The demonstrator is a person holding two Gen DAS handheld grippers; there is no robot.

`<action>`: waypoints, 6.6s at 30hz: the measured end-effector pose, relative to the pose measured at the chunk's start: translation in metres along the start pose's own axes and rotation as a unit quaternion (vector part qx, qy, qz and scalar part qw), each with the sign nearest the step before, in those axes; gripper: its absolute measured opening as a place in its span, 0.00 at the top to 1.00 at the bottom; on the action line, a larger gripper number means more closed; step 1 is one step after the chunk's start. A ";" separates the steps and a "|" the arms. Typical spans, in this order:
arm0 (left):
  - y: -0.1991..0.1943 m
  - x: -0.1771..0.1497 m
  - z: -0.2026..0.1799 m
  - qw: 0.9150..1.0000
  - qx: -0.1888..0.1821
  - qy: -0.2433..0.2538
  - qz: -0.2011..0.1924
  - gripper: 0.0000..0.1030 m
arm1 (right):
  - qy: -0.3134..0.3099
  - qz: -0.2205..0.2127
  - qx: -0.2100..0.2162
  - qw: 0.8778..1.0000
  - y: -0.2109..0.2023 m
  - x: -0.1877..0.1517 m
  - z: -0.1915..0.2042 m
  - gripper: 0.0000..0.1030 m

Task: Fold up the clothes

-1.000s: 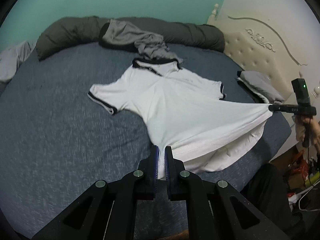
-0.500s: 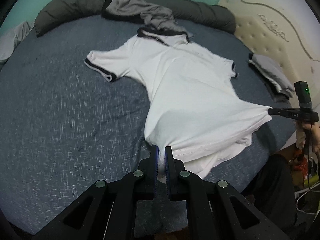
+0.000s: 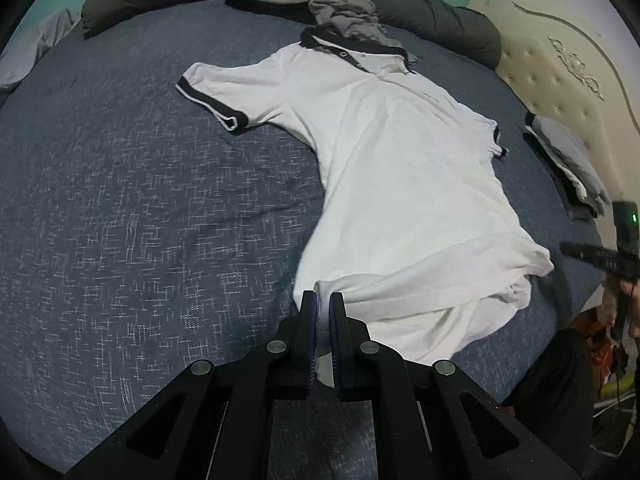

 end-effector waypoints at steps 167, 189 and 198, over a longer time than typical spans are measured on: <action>-0.029 -0.063 -0.018 0.994 -0.082 0.025 0.074 0.97 | 0.039 0.020 -0.008 0.999 -0.050 -0.085 -0.093 0.98; 0.025 -0.096 -0.038 0.987 -0.119 -0.002 0.111 0.63 | 0.058 0.003 -0.016 0.998 -0.047 -0.076 -0.103 0.98; 0.034 -0.095 -0.053 0.985 -0.124 0.019 0.119 0.63 | 0.056 0.000 -0.011 0.998 -0.052 -0.073 -0.101 0.98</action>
Point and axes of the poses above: each gripper's, at about its wrist camera, not at the fingertips, and y roughly the way its jaws point, z to its left, x to its top, the point moved 5 cm from there along y, roughly the way its jaws point, and after that the axes turned 4 degrees about y, right-handed, at the moved point
